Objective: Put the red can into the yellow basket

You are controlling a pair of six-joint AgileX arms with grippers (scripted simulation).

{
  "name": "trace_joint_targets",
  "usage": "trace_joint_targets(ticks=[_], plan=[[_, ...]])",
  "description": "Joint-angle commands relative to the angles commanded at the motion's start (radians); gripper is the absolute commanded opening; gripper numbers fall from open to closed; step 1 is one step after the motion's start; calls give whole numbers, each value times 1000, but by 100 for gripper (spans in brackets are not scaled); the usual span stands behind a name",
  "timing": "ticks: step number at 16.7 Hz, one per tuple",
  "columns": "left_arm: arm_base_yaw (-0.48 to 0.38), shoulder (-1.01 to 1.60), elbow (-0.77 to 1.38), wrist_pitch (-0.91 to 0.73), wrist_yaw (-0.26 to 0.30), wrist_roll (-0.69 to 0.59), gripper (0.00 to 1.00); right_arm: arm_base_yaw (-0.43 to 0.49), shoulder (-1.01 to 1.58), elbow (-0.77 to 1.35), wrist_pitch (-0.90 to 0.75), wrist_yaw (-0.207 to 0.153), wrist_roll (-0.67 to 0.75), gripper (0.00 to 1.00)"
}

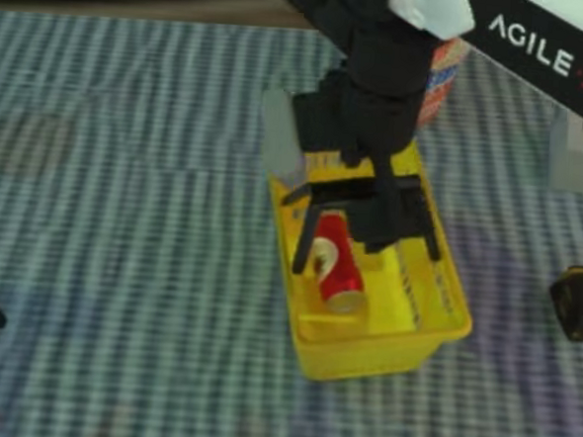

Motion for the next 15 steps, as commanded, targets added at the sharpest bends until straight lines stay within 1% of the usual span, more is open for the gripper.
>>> trace_joint_targets(ticks=[7,12,15], plan=[[1,-9,-5,-3,-5,2,100,-1,10,3,-3,0,-4,100],[1,-9,-5,-3,-5,2,100,3,-3,-84,74,0,-4,100],[1,-9,-5,-3,-5,2,100,3,-4,-93,81,0,-3,100]])
